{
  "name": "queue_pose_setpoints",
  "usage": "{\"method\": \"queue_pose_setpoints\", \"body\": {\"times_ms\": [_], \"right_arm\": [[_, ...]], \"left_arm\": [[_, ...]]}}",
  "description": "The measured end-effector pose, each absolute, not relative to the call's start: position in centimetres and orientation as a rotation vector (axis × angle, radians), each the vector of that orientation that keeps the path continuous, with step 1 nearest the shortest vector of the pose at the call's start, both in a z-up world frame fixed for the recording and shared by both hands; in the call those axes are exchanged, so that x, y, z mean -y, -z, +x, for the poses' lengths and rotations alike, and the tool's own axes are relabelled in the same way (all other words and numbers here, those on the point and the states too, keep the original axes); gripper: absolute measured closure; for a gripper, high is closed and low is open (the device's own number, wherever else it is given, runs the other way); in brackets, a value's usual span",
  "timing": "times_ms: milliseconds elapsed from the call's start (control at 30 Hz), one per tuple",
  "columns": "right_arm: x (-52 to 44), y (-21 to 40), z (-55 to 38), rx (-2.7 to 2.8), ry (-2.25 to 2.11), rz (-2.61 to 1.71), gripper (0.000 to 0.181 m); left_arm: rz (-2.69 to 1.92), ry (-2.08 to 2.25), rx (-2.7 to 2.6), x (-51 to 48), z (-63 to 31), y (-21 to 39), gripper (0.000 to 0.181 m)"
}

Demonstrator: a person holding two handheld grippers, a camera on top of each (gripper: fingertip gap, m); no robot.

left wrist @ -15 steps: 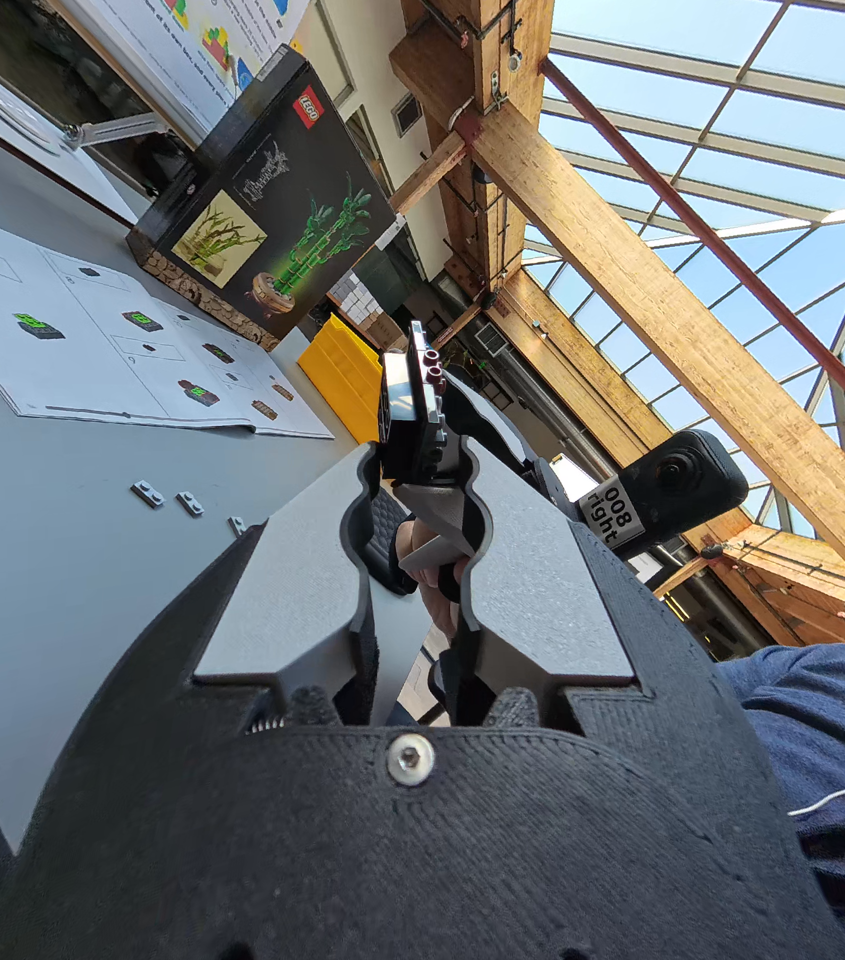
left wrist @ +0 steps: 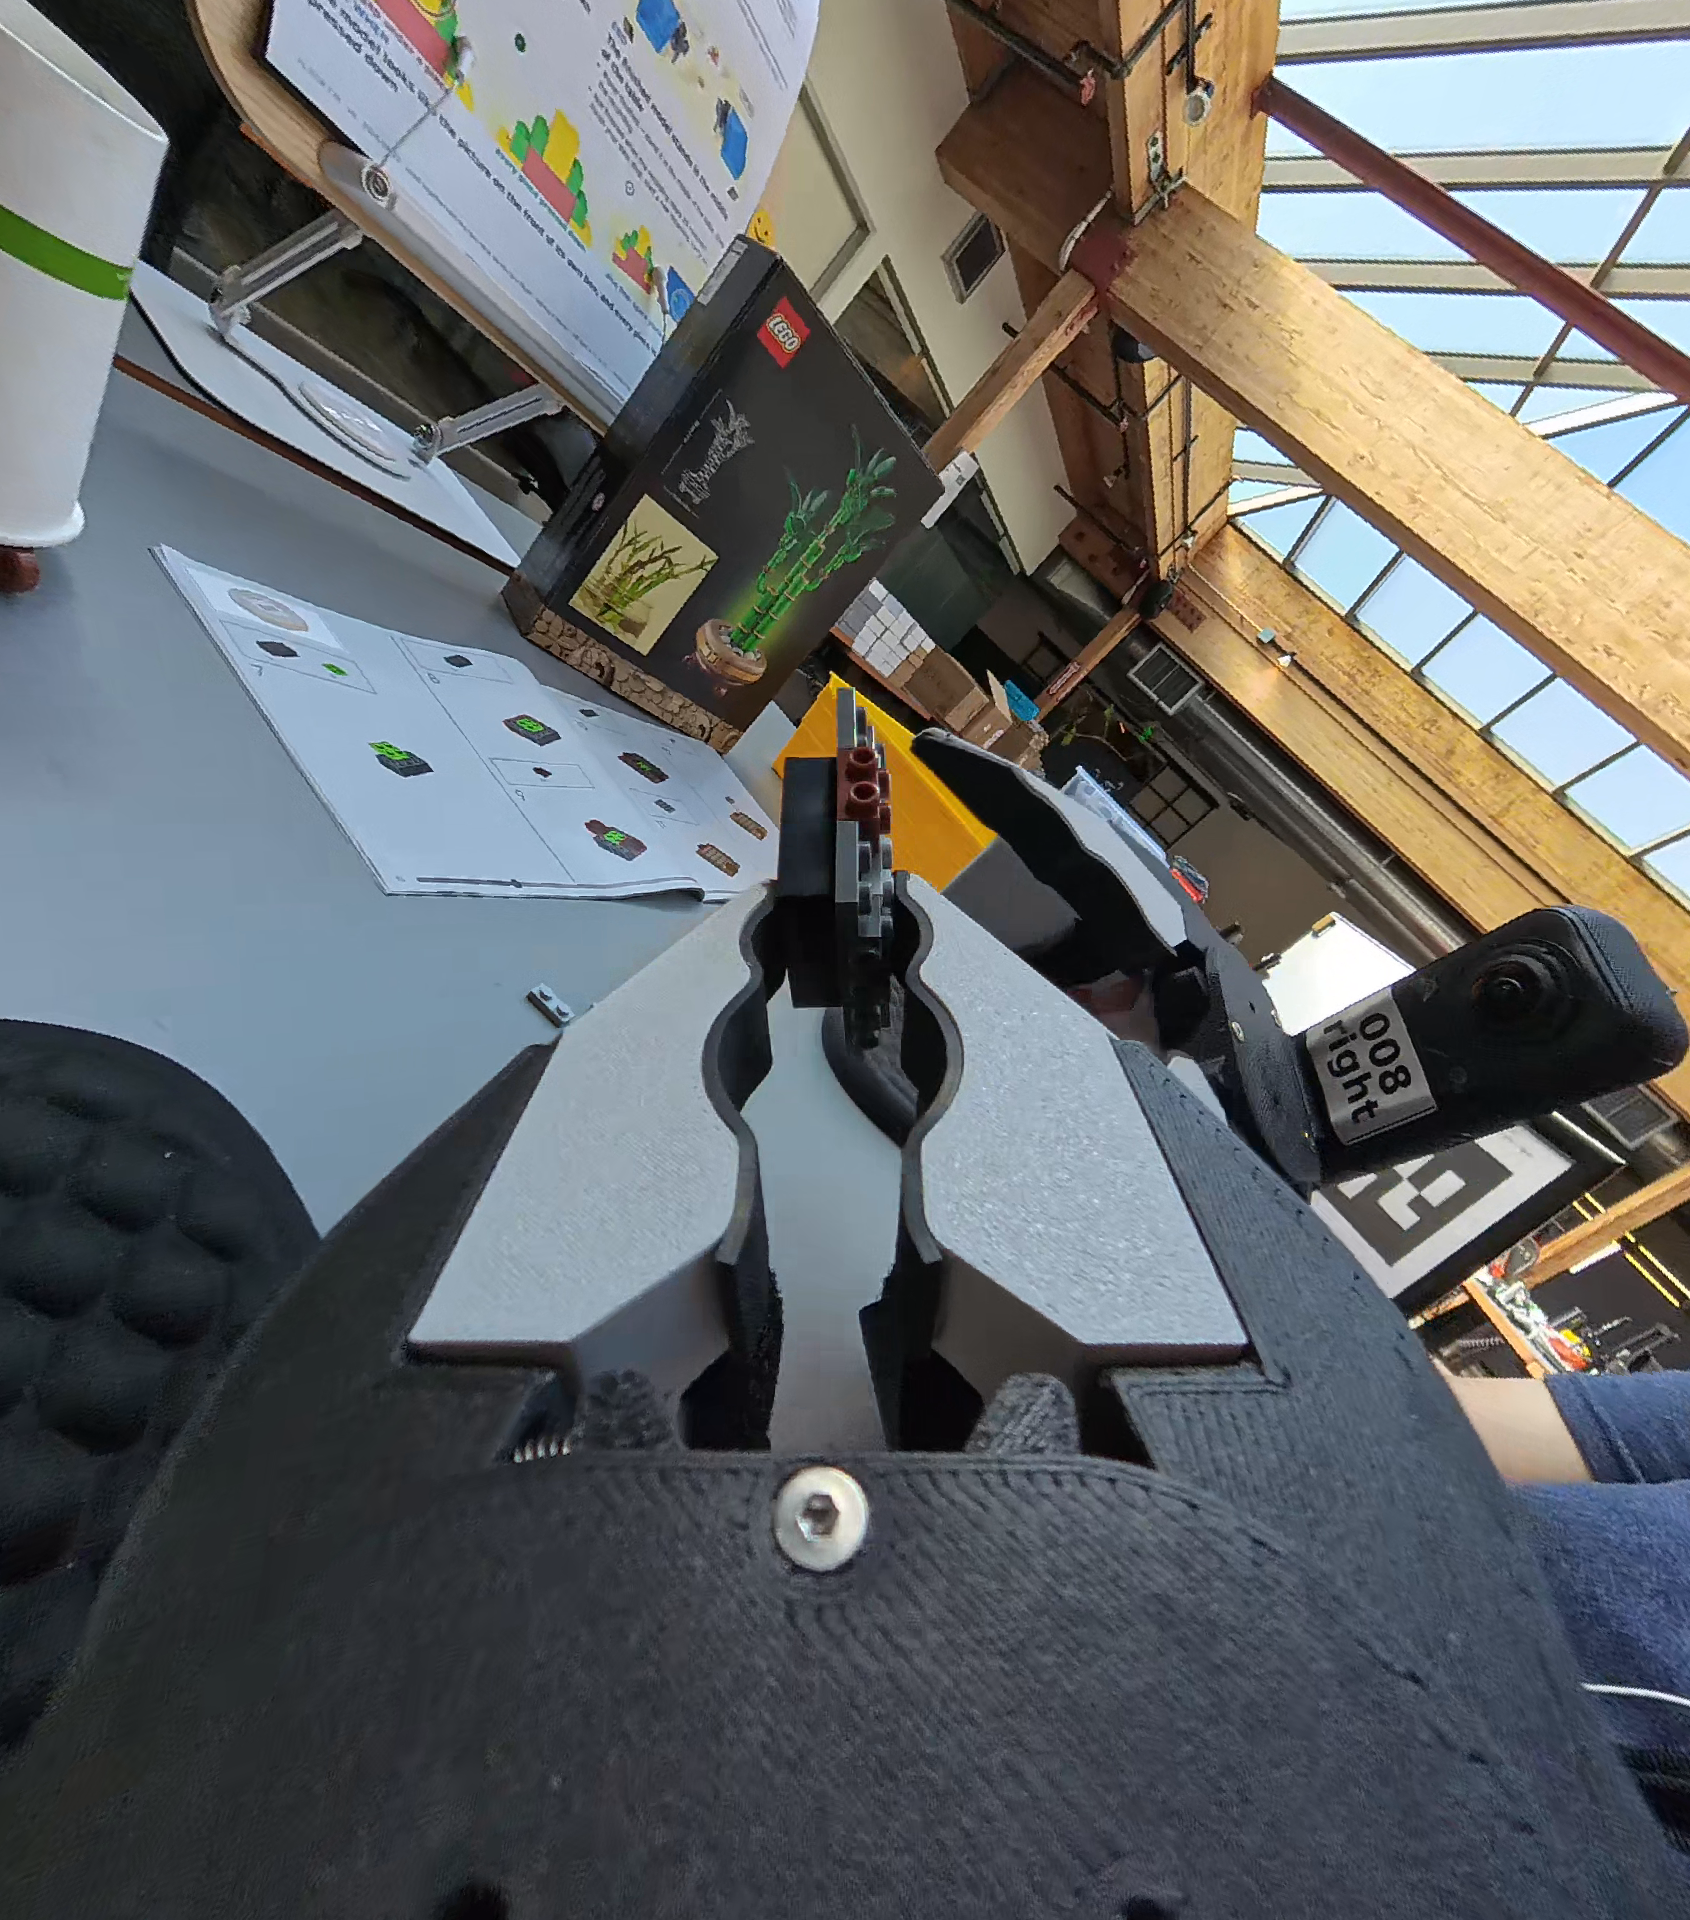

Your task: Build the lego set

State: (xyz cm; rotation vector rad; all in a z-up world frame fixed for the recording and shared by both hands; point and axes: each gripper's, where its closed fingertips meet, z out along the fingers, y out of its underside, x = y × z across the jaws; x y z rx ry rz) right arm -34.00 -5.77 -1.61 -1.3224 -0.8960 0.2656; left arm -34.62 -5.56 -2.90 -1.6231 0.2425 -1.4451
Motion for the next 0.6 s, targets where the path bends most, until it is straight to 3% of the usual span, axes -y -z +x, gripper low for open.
{"method": "queue_pose_setpoints", "body": {"times_ms": [33, 100, 333, 600], "right_arm": [[5.7, 1.2, -33.0, 0.904, -0.261, -1.32, 0.114], [5.1, 2.3, -31.0, 0.987, -0.273, -1.412, 0.136], [1.7, 12.0, -26.0, 1.58, -0.231, -1.754, 0.143], [0.1, 15.2, -26.1, 1.992, -0.184, -1.834, 0.147]], "left_arm": [[-1.632, 1.423, -0.241, 5.5, -35.2, 2.9, 0.164], [-1.66, 1.348, -0.27, 5.5, -36.1, 3.0, 0.164], [-1.84, 1.149, -0.449, 6.1, -36.5, 4.6, 0.163], [-1.981, 1.101, -0.612, 7.6, -35.6, 6.2, 0.163]]}}
